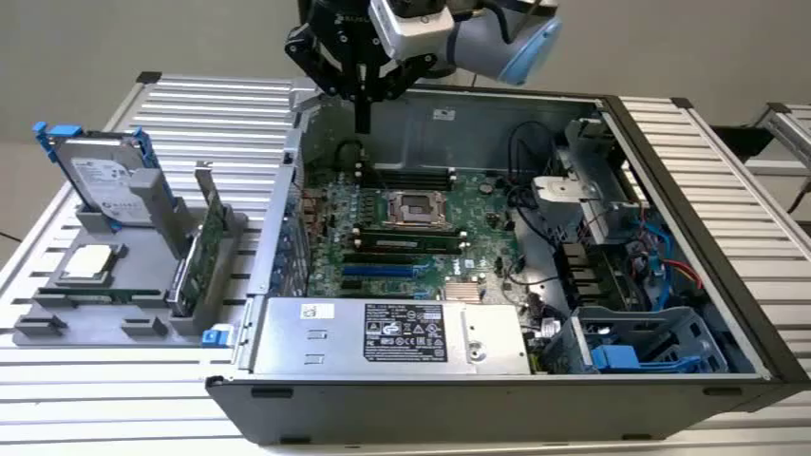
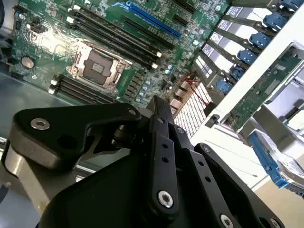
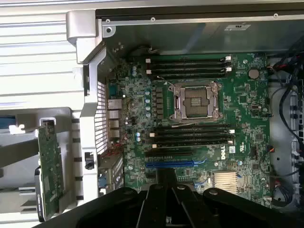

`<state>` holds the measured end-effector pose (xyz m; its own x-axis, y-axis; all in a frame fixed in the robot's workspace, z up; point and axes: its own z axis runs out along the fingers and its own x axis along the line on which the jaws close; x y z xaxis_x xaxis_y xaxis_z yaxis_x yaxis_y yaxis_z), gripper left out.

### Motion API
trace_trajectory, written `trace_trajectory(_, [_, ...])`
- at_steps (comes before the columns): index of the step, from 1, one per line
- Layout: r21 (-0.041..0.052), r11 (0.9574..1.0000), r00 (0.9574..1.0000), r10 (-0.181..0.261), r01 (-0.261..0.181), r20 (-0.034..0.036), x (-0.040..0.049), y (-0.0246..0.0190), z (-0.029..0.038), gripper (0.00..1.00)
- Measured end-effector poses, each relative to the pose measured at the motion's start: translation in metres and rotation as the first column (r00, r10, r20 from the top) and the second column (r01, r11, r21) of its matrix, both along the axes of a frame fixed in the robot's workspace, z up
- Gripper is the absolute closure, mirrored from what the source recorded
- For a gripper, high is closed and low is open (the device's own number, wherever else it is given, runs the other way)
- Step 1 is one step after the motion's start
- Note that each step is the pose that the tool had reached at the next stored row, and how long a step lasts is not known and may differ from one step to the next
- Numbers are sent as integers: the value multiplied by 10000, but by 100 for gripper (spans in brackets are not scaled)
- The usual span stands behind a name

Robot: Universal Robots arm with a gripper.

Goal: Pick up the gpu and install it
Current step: 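Reach for the gpu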

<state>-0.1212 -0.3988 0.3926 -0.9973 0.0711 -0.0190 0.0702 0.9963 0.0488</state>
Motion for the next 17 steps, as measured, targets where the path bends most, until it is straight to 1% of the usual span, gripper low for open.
trace_trajectory(6, [0, 10000, 10000, -1, 1, 1, -5, 1, 0, 100])
trace_trajectory(17, [0, 10000, 10000, 0, 0, 0, -69, 0, 0, 100])
